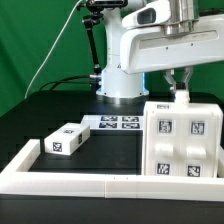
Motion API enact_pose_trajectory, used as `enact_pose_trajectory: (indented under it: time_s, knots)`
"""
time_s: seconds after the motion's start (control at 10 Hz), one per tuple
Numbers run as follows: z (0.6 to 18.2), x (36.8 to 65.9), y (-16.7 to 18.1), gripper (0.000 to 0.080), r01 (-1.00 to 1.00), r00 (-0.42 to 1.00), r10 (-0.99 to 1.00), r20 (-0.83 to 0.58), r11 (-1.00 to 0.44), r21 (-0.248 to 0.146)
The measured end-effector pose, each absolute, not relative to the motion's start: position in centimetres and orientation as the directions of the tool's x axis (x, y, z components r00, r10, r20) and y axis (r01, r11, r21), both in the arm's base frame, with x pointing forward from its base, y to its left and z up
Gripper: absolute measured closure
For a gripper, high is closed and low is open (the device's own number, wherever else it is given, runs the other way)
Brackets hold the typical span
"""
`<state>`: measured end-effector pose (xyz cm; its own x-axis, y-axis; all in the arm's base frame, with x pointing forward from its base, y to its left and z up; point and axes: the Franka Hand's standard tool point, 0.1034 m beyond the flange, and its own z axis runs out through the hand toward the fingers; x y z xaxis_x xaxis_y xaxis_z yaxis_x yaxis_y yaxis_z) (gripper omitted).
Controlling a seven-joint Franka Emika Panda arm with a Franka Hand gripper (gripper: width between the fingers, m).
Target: Assemble cabinet
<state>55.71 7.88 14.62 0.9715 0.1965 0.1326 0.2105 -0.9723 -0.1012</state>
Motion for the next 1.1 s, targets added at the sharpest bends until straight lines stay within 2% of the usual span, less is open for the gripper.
enact_pose_trajectory:
  time_s: [0.2,0.4,0.5,0.6,0.7,0.8,0.9,1.0,1.1]
  knots:
    - [14.6,56.9,7.7,0.0797,0.198,0.977,0.187,0.105,-0.973,-0.115]
    - [14.5,56.8,7.7,0.0770,0.200,0.976,0.188,0.108,-0.973,-0.114]
    - [14.5,56.8,7.7,0.0590,0.200,0.976,0.188,0.108,-0.973,-0.114]
    - [14.5,56.8,7.7,0.0590,0.200,0.976,0.188,0.108,-0.973,-0.114]
    - [14.1,56.2,7.5,0.0407,0.208,0.975,0.196,0.107,-0.972,-0.111]
    - [12.9,54.2,6.6,0.0273,0.213,0.975,0.204,0.089,-0.971,-0.104]
    - [12.4,52.6,5.3,0.0099,0.249,0.967,0.242,0.077,-0.964,-0.095]
    - [12.1,51.4,3.7,0.0099,0.279,0.959,0.273,0.076,-0.957,-0.084]
    - [11.9,50.4,2.0,0.0020,0.298,0.954,0.292,0.073,-0.952,-0.076]
